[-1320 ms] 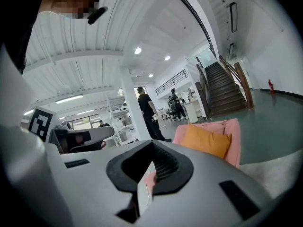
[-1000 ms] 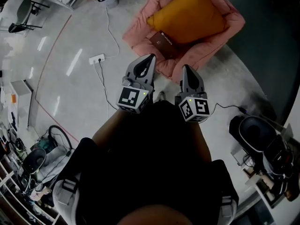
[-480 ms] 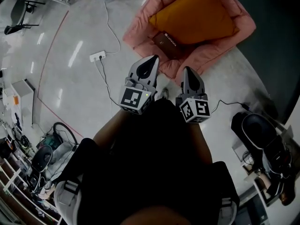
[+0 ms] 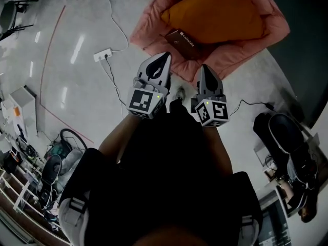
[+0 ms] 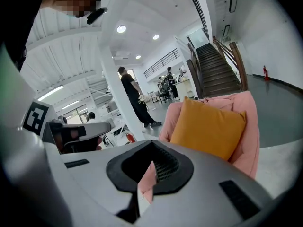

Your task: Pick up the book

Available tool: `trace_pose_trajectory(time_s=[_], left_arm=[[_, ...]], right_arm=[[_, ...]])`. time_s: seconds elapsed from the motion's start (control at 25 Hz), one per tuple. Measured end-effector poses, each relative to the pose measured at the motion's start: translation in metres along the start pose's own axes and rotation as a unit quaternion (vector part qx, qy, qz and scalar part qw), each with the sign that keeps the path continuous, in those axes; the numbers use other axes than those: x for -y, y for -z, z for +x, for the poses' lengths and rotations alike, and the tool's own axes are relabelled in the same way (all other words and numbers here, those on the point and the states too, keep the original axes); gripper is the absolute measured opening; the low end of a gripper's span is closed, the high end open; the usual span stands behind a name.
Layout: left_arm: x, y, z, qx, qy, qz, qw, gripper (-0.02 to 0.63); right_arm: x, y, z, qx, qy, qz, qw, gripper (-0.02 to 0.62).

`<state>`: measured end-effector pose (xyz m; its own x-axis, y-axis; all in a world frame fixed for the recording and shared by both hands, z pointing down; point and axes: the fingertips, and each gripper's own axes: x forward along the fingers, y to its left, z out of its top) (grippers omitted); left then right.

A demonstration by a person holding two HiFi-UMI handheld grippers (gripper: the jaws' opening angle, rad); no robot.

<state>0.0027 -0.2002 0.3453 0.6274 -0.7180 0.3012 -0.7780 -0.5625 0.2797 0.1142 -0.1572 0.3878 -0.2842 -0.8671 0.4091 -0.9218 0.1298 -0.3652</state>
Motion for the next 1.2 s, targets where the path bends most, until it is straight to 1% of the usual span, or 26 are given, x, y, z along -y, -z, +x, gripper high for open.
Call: trace_pose_trajectory(time_s=[0.2, 0.52, 0.64, 0.76, 0.8, 0.92, 1.08, 1.2], left_arm=[[-0.025, 0.021, 0.024, -0.020, 0.000, -0.001, 0.9998, 0.008], [-0.053, 0.047, 0.063, -0.029, -0.002, -0.018, 0.9994, 0.008], [-0.060, 0.062, 0.077, -0.034, 0.002, -0.022, 0.9992, 0.008], [-0.065, 0.078, 0.088, -0.035, 0.000, -0.007, 0.9994, 0.008], [-0.068, 0.084, 0.091, -0.037, -0.001, -0.008, 0.9993, 0.008], [-0.081, 0.102, 0.100, -0.044, -0.003, -0.021, 0.9988, 0.008], [-0.092, 0.125, 0.108, -0.051, -0.008, -0.039, 0.9979, 0.008], [-0.105, 0.148, 0.113, -0.059, -0.009, -0.045, 0.9972, 0.008]], right_arm=[[0.013, 0.011, 0.032, -0.010, 0.006, 0.012, 1.000, 0.002], [0.033, 0.034, 0.079, -0.030, 0.021, 0.017, 0.999, 0.003], [0.046, 0.049, 0.096, -0.037, 0.029, 0.019, 0.999, 0.003], [0.058, 0.067, 0.111, -0.048, 0.028, 0.023, 0.998, 0.005], [0.060, 0.075, 0.116, -0.055, 0.025, 0.024, 0.998, 0.005], [0.068, 0.094, 0.130, -0.075, 0.024, 0.027, 0.997, 0.005], [0.080, 0.117, 0.141, -0.092, 0.031, 0.027, 0.995, 0.006], [0.088, 0.144, 0.155, -0.110, 0.031, 0.035, 0.993, 0.040]])
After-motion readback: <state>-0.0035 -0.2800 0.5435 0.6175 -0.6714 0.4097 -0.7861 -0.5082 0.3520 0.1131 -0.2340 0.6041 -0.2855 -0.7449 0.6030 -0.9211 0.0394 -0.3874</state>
